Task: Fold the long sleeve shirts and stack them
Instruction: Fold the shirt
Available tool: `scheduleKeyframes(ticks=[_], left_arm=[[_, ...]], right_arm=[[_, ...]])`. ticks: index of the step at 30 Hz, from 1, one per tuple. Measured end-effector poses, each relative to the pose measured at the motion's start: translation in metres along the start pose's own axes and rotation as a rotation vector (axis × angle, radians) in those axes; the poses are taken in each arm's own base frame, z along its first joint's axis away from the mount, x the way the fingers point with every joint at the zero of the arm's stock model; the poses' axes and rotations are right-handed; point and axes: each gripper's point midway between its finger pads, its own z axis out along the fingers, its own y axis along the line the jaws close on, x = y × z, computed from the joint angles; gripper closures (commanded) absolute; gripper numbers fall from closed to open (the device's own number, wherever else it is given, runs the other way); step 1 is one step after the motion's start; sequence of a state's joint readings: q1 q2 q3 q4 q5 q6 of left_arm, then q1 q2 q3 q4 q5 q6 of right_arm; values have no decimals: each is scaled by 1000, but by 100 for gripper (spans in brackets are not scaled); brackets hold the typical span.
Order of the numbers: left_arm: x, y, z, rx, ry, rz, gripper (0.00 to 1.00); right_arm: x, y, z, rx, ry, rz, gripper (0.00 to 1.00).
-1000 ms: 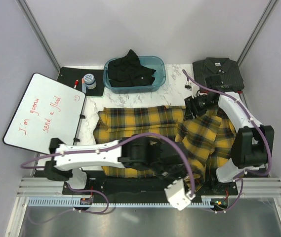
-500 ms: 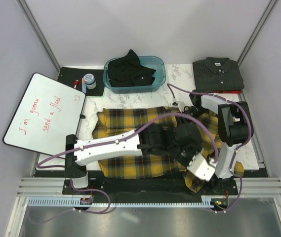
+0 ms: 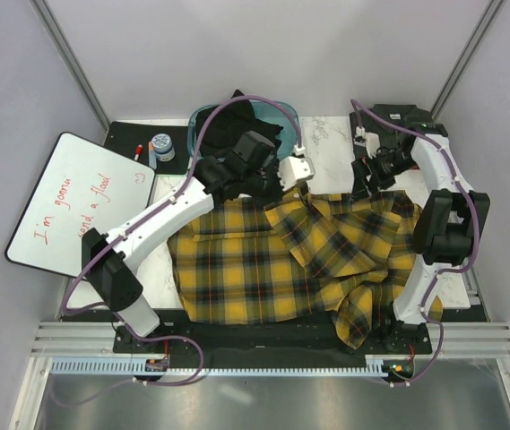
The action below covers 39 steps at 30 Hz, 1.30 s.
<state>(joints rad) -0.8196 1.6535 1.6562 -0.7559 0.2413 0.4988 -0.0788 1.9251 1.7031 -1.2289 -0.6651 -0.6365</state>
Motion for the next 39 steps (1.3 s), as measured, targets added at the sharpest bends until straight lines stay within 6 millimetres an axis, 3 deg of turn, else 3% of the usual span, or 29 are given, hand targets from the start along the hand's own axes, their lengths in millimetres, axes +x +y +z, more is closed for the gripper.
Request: scheduleKeyframes(ticks=[5, 9, 12, 17, 22, 24, 29, 33, 37, 39], left_arm=[[59, 35, 0, -77, 68, -211, 98], [109, 48, -5, -126, 130, -352, 98], [138, 47, -12, -153, 156, -435, 98], [170, 36, -25, -192, 162, -536, 96], [194, 26, -28, -215, 171, -593, 93], [203, 25, -26, -218, 186, -609, 87], [227, 32, -22, -241, 233, -656, 70], [248, 39, -24, -265, 274, -705, 62], [262, 42, -32, -301, 317, -726, 54], [267, 39, -35, -299, 340, -731, 41]], right_arm=[[31, -5, -2, -17, 77, 1, 3], [53, 0, 4, -43, 146, 10, 5], [58, -2, 4, -35, 171, 5, 8], [67, -13, 8, 4, 210, 3, 23], [84, -26, 18, 33, 266, 15, 30], [89, -30, 21, 46, 279, 14, 35], [92, -40, 21, 91, 297, 7, 57], [91, -52, 20, 147, 301, 0, 53], [88, -59, 19, 188, 299, 4, 31], [86, -62, 16, 210, 297, 5, 31]])
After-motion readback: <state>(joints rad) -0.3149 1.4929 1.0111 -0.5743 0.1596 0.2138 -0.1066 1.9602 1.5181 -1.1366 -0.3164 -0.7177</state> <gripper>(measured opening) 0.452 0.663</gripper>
